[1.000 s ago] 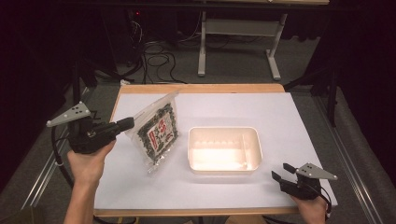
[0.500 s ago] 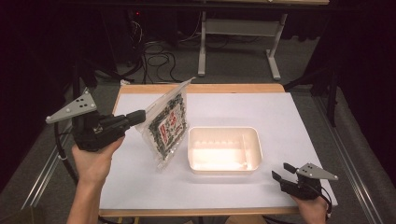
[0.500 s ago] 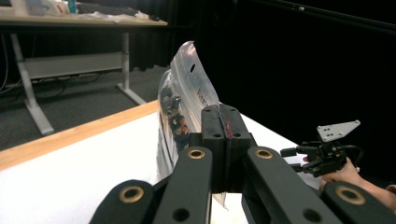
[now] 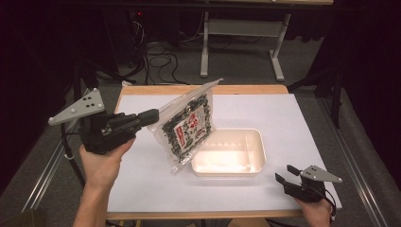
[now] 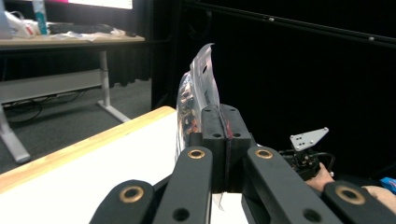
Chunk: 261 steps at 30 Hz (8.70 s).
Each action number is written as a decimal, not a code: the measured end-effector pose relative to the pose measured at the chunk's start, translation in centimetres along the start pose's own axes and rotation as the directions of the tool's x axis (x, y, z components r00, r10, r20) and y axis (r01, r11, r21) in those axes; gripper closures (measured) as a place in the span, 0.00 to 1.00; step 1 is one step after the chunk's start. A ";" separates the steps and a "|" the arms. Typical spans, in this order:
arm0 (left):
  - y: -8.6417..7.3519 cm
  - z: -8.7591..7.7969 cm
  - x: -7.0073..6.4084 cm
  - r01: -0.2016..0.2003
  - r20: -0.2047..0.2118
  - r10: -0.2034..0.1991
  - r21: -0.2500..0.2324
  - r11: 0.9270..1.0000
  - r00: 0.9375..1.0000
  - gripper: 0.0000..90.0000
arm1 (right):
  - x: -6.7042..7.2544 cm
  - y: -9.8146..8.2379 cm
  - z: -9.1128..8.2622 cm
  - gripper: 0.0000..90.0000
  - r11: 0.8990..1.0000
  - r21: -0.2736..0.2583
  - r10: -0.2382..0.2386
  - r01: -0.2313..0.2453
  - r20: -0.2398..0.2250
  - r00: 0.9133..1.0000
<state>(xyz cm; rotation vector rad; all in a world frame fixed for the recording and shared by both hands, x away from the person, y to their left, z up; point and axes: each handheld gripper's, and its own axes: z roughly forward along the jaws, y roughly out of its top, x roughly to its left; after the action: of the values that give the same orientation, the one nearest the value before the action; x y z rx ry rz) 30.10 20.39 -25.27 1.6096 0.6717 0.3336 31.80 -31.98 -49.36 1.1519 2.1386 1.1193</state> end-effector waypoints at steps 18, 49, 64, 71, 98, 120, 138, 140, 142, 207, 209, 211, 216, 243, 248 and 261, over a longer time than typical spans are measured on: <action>0.6 6.0 -1.6 -0.037 0.073 0.035 0.023 0.999 0.997 1.00 | 0.0 0.0 0.0 0.46 1.000 -0.001 -0.012 0.012 -0.004 1.000; -2.3 13.3 0.4 -0.134 0.010 0.135 0.149 0.980 0.991 1.00 | 0.0 0.1 0.0 0.46 1.000 -0.002 -0.009 0.009 -0.017 1.000; -4.5 14.3 1.5 -0.118 -0.004 0.121 0.182 0.976 0.993 1.00 | 0.0 0.1 0.0 0.46 1.000 -0.002 -0.016 0.015 -0.015 1.000; -5.3 14.4 2.1 -0.097 -0.026 0.104 0.187 0.977 0.994 1.00 | 0.1 0.1 0.0 0.46 1.000 0.002 -0.015 0.015 -0.015 1.000; -8.4 13.3 5.3 0.054 -0.176 -0.026 0.153 0.987 0.984 0.85 | 0.1 0.1 0.1 0.45 1.000 0.005 -0.017 0.017 -0.016 1.000; -7.7 12.4 5.4 0.069 -0.270 -0.020 0.172 0.983 0.963 0.54 | 0.2 0.0 0.1 0.45 1.000 0.009 -0.006 0.006 -0.020 1.000; -6.8 9.7 4.1 0.039 -0.307 0.010 0.153 0.988 0.952 0.41 | 0.1 0.0 0.2 0.45 1.000 0.011 -0.014 0.014 -0.021 1.000; -6.7 9.3 4.0 0.039 -0.301 0.007 0.146 0.989 0.953 0.40 | 0.1 0.0 0.2 0.45 1.000 0.010 -0.012 0.012 -0.021 1.000; -6.6 9.1 3.9 0.038 -0.300 0.007 0.144 0.989 0.954 0.39 | 0.1 0.0 0.2 0.45 1.000 0.010 -0.012 0.012 -0.020 1.000; -12.6 1.6 -1.3 0.087 -0.239 -0.036 0.210 0.974 0.970 0.36 | 0.3 0.1 0.3 0.45 1.000 0.010 -0.019 0.019 -0.021 1.000; -12.9 1.7 -1.3 0.090 -0.233 -0.038 0.217 0.972 0.972 0.36 | 0.3 0.1 0.3 0.45 1.000 0.011 -0.018 0.018 -0.021 1.000; -13.3 1.8 -1.3 0.095 -0.229 -0.043 0.223 0.970 0.972 0.36 | 0.3 0.1 0.3 0.45 1.000 0.011 -0.019 0.019 -0.022 1.000; -13.9 2.1 -1.3 0.102 -0.230 -0.047 0.234 0.967 0.972 0.36 | 0.3 0.1 0.3 0.45 1.000 0.009 -0.019 0.019 -0.022 1.000; -17.7 3.8 -0.3 0.155 -0.288 -0.078 0.254 0.955 0.954 0.35 | 0.2 0.0 0.3 0.45 1.000 0.010 -0.020 0.021 -0.021 1.000; -18.0 4.2 -0.2 0.156 -0.292 -0.076 0.261 0.953 0.953 0.35 | 0.2 0.0 0.3 0.45 1.000 0.010 -0.019 0.019 -0.020 1.000; -18.8 5.1 0.1 0.166 -0.307 -0.075 0.280 0.946 0.949 0.36 | 0.2 0.0 0.3 0.45 1.000 0.011 -0.017 0.017 -0.020 1.000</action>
<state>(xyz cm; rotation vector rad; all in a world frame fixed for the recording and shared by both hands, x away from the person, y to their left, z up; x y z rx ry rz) 28.80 16.99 -44.39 1.8163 1.0886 0.3966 31.91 -31.63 -49.50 1.1299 2.1687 1.1166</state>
